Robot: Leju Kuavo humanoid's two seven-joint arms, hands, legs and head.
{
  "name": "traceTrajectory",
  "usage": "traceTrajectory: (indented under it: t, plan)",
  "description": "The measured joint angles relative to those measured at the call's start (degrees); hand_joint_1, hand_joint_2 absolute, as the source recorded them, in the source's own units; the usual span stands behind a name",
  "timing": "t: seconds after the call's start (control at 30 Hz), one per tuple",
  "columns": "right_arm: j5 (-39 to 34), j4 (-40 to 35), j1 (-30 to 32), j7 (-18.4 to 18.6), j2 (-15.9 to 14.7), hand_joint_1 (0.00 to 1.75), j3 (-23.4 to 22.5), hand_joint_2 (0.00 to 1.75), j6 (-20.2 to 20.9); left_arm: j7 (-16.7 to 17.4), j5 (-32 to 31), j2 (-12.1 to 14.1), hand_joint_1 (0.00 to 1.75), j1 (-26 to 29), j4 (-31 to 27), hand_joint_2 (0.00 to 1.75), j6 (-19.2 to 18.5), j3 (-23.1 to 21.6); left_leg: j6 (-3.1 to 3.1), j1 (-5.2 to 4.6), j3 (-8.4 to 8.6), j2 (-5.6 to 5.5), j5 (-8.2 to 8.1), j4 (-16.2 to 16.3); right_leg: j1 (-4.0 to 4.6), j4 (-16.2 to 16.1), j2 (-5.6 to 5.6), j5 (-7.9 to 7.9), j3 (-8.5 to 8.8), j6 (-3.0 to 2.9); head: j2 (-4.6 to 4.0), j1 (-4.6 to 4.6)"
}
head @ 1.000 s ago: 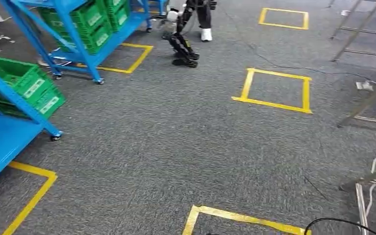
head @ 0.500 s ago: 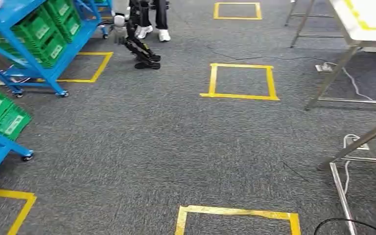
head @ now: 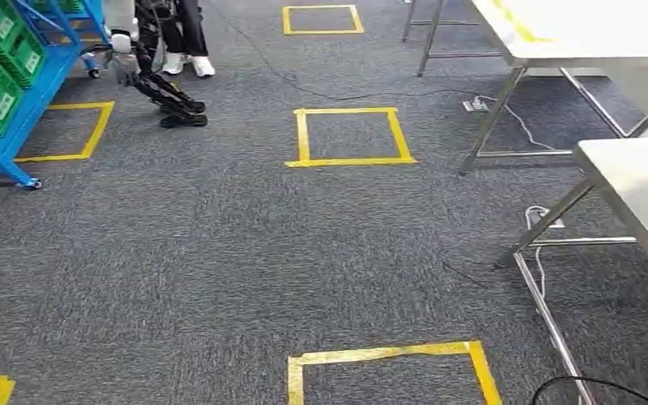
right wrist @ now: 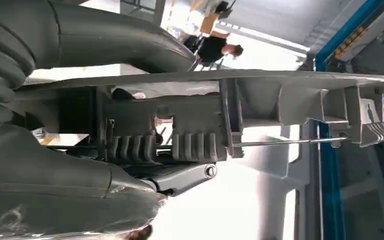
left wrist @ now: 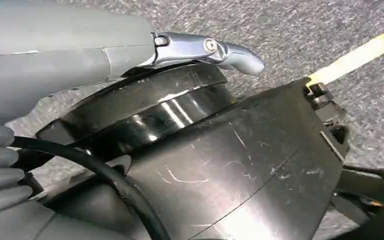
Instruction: Take the parts from the cabinet and place them on the table.
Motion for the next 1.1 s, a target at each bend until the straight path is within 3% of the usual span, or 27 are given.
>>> traceTrajectory:
  t: [0.03, 0.1, 0.13, 0.17, 0.2, 0.27, 0.3, 0.33, 0.37, 0.4, 0.47, 0.5, 0.53, 0.6, 0.63, 0.67, 0.73, 0.8, 0.83, 0.87, 0.9, 0.97, 1.0, 1.03, 1.07, 1.1]
  plan:
    - [-0.3, 0.0, -0.1, 0.2, 0.0, 1.75, 0.0, 1.75, 0.2, 0.2, -0.1, 0.0, 0.00, 0.0, 0.0, 1.75, 0.0, 0.0, -0.03, 0.00, 0.10, 0.85, -0.17, 0.0, -0.06, -1.9, -0.15, 1.46, 1.15, 0.08, 0.00, -0.04]
    - [-0.4, 0.0, -0.1, 0.3, 0.0, 1.75, 0.0, 1.75, 0.4, 0.0, -0.1, 0.1, 0.00, 0.0, 0.0, 1.75, 0.0, 0.0, -0.36, 0.03, 0.64, 2.27, -0.62, 0.0, -0.08, -11.1, -1.72, 5.82, 6.54, 0.18, 0.00, -0.02]
    - [-0.4, 0.0, -0.1, 0.3, 0.0, 1.75, 0.0, 1.75, 0.5, -0.2, -0.1, 0.1, 0.00, 0.0, 0.0, 1.75, 0.0, 0.0, -0.67, -0.02, 1.00, 2.88, -0.89, 0.0, 0.01, -15.3, -3.98, 6.16, 8.68, 0.28, 0.00, 0.00]
    - [-0.4, 0.0, -0.2, 0.5, 0.0, 1.75, 0.0, 1.75, 0.5, -0.5, -0.1, 0.3, 0.00, 0.0, 0.0, 1.75, 0.0, 0.0, -1.02, -0.68, 1.00, 3.24, -1.26, 0.0, 0.33, -15.7, -5.03, 5.73, 9.39, -0.43, 0.00, 0.02]
    - [-0.5, 0.0, -0.2, 0.5, 0.0, 1.75, 0.0, 1.75, 0.5, -0.7, -0.1, 0.3, 0.00, 0.1, 0.0, 1.75, 0.0, 0.0, -1.23, -0.70, 1.09, 3.67, -1.33, 0.0, 0.34, -15.7, -3.89, 5.80, 9.16, -1.20, 0.00, -0.24]
    - [-0.6, 0.0, -0.2, 0.7, 0.0, 1.75, -0.1, 1.75, 0.5, -0.7, -0.1, 0.3, 0.00, 0.1, 0.0, 1.75, 0.1, 0.0, -1.69, -0.60, 1.46, 4.79, -1.36, -0.3, 0.60, -15.7, -2.69, 5.74, 8.71, -1.83, 0.00, -0.22]
    - [-0.7, -0.1, -0.3, 0.7, 0.0, 1.75, -0.2, 1.75, 0.6, -0.7, -0.1, 0.3, 0.00, 0.1, 0.0, 1.75, 0.2, 0.0, -2.11, -0.65, 1.56, 5.52, -1.71, -0.3, 0.34, -16.1, -1.87, 5.99, 8.94, -2.25, 0.00, -0.26]
    - [-0.8, -0.1, -0.3, 0.7, 0.0, 1.75, -0.2, 1.75, 0.6, -0.7, -0.1, 0.4, 0.00, 0.1, 0.0, 1.75, 0.2, 0.0, -2.49, -0.44, 1.50, 3.37, -2.36, 0.4, 0.12, -16.4, -1.28, 6.13, 8.98, -2.49, 0.00, -0.41]
    - [-0.8, -0.2, -0.4, 0.7, 0.0, 1.75, -0.2, 1.75, 0.7, -0.8, -0.2, 0.3, 0.00, 0.1, 0.0, 1.75, 0.2, 0.0, -2.65, -0.35, 0.12, 0.89, -4.15, 3.2, 0.02, -16.5, -0.77, 6.24, 9.03, -2.86, 0.00, -0.68]
    - [-0.8, -0.2, -0.5, 0.8, 0.0, 1.75, -0.2, 1.75, 0.7, -0.9, -0.3, 0.3, 0.00, 0.1, 0.0, 1.75, 0.2, 0.0, -2.74, -0.34, -2.40, -0.23, -6.55, 8.0, -0.03, -16.5, -0.11, 6.27, 8.96, -3.03, 0.00, -0.63]
    - [-0.8, -0.2, -0.5, 0.8, 0.0, 1.75, -0.2, 1.75, 0.7, -0.9, -0.3, 0.3, 0.00, 0.0, 0.0, 1.75, 0.3, 0.0, -2.78, -0.37, -6.94, -0.88, -9.44, 16.4, 0.05, -16.5, 1.45, 6.21, 8.94, -3.16, 0.00, -0.63]
    - [-0.9, -0.2, -0.6, 0.8, 0.0, 1.75, -0.2, 1.75, 0.7, -1.0, -0.3, 0.3, 0.00, -0.1, 0.0, 1.75, 0.3, 0.0, -2.71, -0.42, -7.75, -0.99, -9.12, 17.7, 0.05, -16.5, 2.22, 6.20, 9.01, -3.17, 0.00, -0.68]
    - [-0.9, -0.2, -0.6, 0.8, 0.0, 1.75, -0.2, 1.75, 0.8, -0.9, -0.3, 0.3, 0.00, -0.2, 0.0, 1.75, 0.3, 0.0, -2.57, -0.42, -7.35, -1.12, -7.54, 16.6, 0.05, -16.5, 3.12, 6.20, 9.11, -3.16, 0.00, -0.66]
    - [-1.0, -0.2, -0.6, 0.9, 0.0, 1.75, -0.2, 1.75, 0.9, -0.7, -0.3, 0.3, 0.00, -0.1, 0.0, 1.75, 0.4, 0.0, -2.23, -0.30, -3.93, -2.20, -2.10, 8.7, -0.03, -16.5, 5.06, 6.29, 9.23, -3.01, 0.00, -0.70]
    - [-1.0, -0.2, -0.6, 0.9, 0.0, 1.75, -0.2, 1.75, 0.9, -0.7, -0.2, 0.2, 0.00, -0.1, 0.0, 1.75, 0.5, 0.0, -2.16, -0.10, -1.95, -4.44, 0.12, 4.1, -0.11, -16.5, 5.86, 6.40, 9.18, -2.82, 0.00, -0.66]
    - [-1.1, -0.2, -0.7, 0.9, 0.0, 1.75, -0.2, 1.75, 0.9, -0.7, -0.2, 0.0, 0.00, -0.2, 0.0, 1.75, 0.5, 0.0, -2.12, 0.23, -1.12, -7.90, 0.36, 1.3, 0.18, -16.1, 6.59, 6.46, 8.78, -2.44, 0.00, -0.70]
    - [-1.2, -0.2, -0.7, 0.9, 0.0, 1.75, -0.2, 1.75, 0.9, -0.7, -0.1, -0.1, 0.00, -0.3, 0.0, 1.75, 0.7, 0.0, -1.73, 0.25, -1.12, -6.85, -0.03, 0.6, -0.08, -16.4, 8.01, 6.92, 8.12, -1.73, 0.00, -0.61]
    - [-1.1, -0.2, -0.7, 1.0, 0.0, 1.75, -0.3, 1.75, 0.9, -0.7, -0.1, -0.1, 0.00, -0.3, 0.0, 1.75, 0.7, 0.0, -0.88, 0.28, -0.86, -5.26, 0.35, 0.2, -0.26, -16.8, 9.64, 7.44, 7.73, -0.90, 0.00, -0.70]
    - [-1.2, -0.2, -0.6, 1.0, -0.1, 1.75, -0.4, 1.75, 1.0, -0.7, -0.1, -0.2, 0.00, -0.3, 0.0, 1.75, 0.8, 0.0, -0.47, 0.45, -0.67, -4.27, 0.63, -0.1, -0.07, -16.1, 6.95, 7.03, 7.39, -0.94, 0.00, -0.68]
    - [-1.2, -0.2, -0.7, 0.9, -0.1, 1.75, -0.5, 1.75, 1.0, -0.7, -0.1, -0.2, 0.00, -0.2, 0.0, 1.75, 0.8, 0.0, -0.18, 0.41, -0.60, -3.63, 0.64, -0.2, 0.35, -14.0, 3.11, 5.45, 6.41, -0.78, 0.00, -0.20]
    - [-1.2, -0.2, -0.7, 0.9, -0.1, 1.75, -0.4, 1.75, 1.0, -0.7, -0.1, -0.2, 0.00, -0.1, 0.0, 1.75, 0.8, 0.0, -0.07, 0.25, -0.63, -2.89, 0.59, -0.2, 0.33, -10.0, 1.23, 3.10, 4.61, -0.47, 0.00, -0.17]
    - [-1.2, -0.1, -0.7, 1.0, -0.1, 1.75, -0.4, 1.75, 1.0, -0.7, 0.0, -0.1, 0.00, 0.0, 0.0, 1.75, 0.9, 0.0, 0.12, 0.10, -0.60, -1.22, 0.46, -0.2, 0.09, -1.1, 0.16, -0.76, 0.59, -0.14, 0.00, -0.17]
    - [-1.2, -0.1, -0.7, 1.0, -0.1, 1.75, -0.4, 1.75, 1.0, -0.7, 0.0, -0.1, 0.00, 0.0, 0.0, 1.75, 0.9, 0.0, 0.12, 0.08, -0.56, -0.39, 0.37, -0.2, 0.05, 1.0, 0.07, -1.10, -0.39, 0.01, 0.00, -0.18]
    - [-1.2, 0.0, -0.7, 1.0, -0.1, 1.75, -0.4, 1.75, 1.0, -0.7, 0.0, -0.1, 0.00, 0.1, 0.0, 1.75, 0.9, 0.0, 0.09, 0.08, -0.45, 0.46, 0.22, -0.2, 0.02, 0.4, 0.01, -0.22, 0.07, 0.10, 0.00, -0.22]
    - [-1.2, 0.0, -0.7, 1.0, -0.1, 1.75, -0.4, 1.75, 1.1, -0.7, 0.0, 0.0, 0.00, 0.1, 0.0, 1.75, 0.9, 0.0, -0.04, 0.08, -0.24, 1.25, 0.05, -0.2, 0.01, -3.1, -0.25, 1.87, 2.05, 0.14, 0.00, -0.15]
    - [-1.2, 0.0, -0.7, 1.0, -0.1, 1.75, -0.4, 1.75, 1.1, -0.7, 0.0, 0.0, 0.00, 0.1, 0.0, 1.75, 0.9, 0.0, -0.19, 0.09, 0.10, 2.04, -0.21, -0.2, 0.02, -8.4, -1.09, 4.30, 5.09, 0.14, 0.00, -0.18]
